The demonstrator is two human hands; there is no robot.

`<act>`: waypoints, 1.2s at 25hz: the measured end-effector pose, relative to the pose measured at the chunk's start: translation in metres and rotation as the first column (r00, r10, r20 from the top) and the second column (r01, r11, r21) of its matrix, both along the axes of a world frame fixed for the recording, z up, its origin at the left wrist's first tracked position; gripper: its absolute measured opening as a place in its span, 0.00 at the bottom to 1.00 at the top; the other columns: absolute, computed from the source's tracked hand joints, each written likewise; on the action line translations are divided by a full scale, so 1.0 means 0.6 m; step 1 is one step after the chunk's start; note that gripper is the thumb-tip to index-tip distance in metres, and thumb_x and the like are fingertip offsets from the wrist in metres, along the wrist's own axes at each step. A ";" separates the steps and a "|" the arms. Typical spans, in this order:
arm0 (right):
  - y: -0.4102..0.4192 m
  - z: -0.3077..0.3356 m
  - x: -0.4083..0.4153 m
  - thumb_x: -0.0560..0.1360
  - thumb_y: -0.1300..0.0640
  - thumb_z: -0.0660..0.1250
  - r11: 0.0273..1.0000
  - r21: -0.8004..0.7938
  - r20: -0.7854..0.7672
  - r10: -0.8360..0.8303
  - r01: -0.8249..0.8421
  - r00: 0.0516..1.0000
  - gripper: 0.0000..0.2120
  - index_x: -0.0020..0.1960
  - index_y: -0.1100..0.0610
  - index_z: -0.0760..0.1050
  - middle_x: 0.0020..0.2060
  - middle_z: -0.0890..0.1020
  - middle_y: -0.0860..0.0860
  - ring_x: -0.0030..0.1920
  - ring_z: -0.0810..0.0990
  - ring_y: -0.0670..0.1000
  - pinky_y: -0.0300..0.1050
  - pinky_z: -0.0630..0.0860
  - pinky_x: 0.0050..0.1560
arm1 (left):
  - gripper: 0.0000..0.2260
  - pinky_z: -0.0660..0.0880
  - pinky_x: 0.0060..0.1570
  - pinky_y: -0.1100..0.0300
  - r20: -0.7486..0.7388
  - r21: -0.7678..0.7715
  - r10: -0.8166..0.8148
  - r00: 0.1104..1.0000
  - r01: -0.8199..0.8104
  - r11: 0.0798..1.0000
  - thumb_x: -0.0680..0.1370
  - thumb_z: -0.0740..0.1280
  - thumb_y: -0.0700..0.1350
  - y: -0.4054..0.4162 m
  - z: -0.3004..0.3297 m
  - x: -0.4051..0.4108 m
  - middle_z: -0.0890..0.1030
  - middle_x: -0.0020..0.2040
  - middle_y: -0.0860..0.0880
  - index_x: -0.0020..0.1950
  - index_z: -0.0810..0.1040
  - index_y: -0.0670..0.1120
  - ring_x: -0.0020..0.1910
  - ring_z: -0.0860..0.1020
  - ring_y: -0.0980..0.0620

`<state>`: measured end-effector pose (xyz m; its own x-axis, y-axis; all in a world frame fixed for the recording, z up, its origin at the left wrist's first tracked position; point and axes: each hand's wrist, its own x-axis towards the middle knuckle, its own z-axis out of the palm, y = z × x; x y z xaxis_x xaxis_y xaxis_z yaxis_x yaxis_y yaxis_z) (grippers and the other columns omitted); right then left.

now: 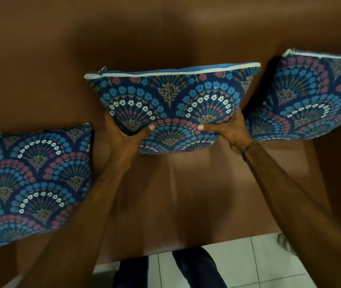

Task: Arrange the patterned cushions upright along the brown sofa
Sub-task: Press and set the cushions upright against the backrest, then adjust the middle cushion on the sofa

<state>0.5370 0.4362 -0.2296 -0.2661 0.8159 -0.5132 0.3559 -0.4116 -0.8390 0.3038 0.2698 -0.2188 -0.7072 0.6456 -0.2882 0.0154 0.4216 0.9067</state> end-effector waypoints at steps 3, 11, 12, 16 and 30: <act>-0.003 -0.011 -0.002 0.60 0.70 0.86 0.999 0.015 0.011 -0.039 0.039 0.999 0.38 0.64 0.51 0.74 0.61 0.84 0.51 0.63 0.84 0.49 0.50 0.85 0.61 | 0.50 0.71 0.67 0.74 -0.034 -0.043 -0.017 0.999 0.015 0.999 0.70 0.84 0.43 -0.006 -0.011 0.009 0.69 0.79 0.47 0.83 0.57 0.44 0.75 0.70 0.54; -0.226 -0.017 -0.131 0.72 0.40 0.78 0.849 -0.526 0.240 0.088 0.054 0.967 0.39 0.75 0.58 0.73 0.68 0.79 0.51 0.64 0.78 0.52 0.56 0.77 0.57 | 0.50 0.41 0.78 0.26 -0.239 -0.556 -0.266 0.934 0.093 0.826 0.70 0.71 0.72 -0.185 -0.082 -0.135 0.54 0.87 0.45 0.85 0.52 0.59 0.86 0.48 0.39; -0.257 -0.021 -0.174 0.74 0.39 0.77 0.823 -0.568 0.197 0.126 0.009 0.972 0.35 0.75 0.56 0.75 0.71 0.79 0.50 0.65 0.77 0.52 0.51 0.78 0.55 | 0.48 0.40 0.78 0.26 -0.289 -0.587 -0.254 0.923 0.039 0.809 0.71 0.69 0.73 -0.224 -0.084 -0.171 0.53 0.87 0.44 0.85 0.54 0.57 0.85 0.47 0.37; -0.390 -0.035 -0.358 0.76 0.37 0.73 0.668 -0.700 0.031 0.383 -0.253 0.923 0.18 0.62 0.43 0.79 0.70 0.75 0.46 0.71 0.72 0.52 0.62 0.72 0.72 | 0.50 0.47 0.80 0.30 -0.399 -0.602 -0.169 0.901 -0.119 0.789 0.73 0.72 0.69 -0.363 -0.101 -0.328 0.55 0.86 0.38 0.85 0.55 0.47 0.84 0.52 0.35; -0.474 -0.085 -0.556 0.62 0.79 0.82 0.969 -0.021 -0.039 0.247 -0.248 0.968 0.41 0.68 0.59 0.70 0.61 0.82 0.54 0.53 0.85 0.37 0.42 0.84 0.59 | 0.60 0.76 0.65 0.60 -0.026 -0.124 0.100 0.995 -0.103 0.987 0.54 0.86 0.59 -0.453 -0.096 -0.512 0.73 0.70 0.53 0.78 0.58 0.46 0.69 0.76 0.53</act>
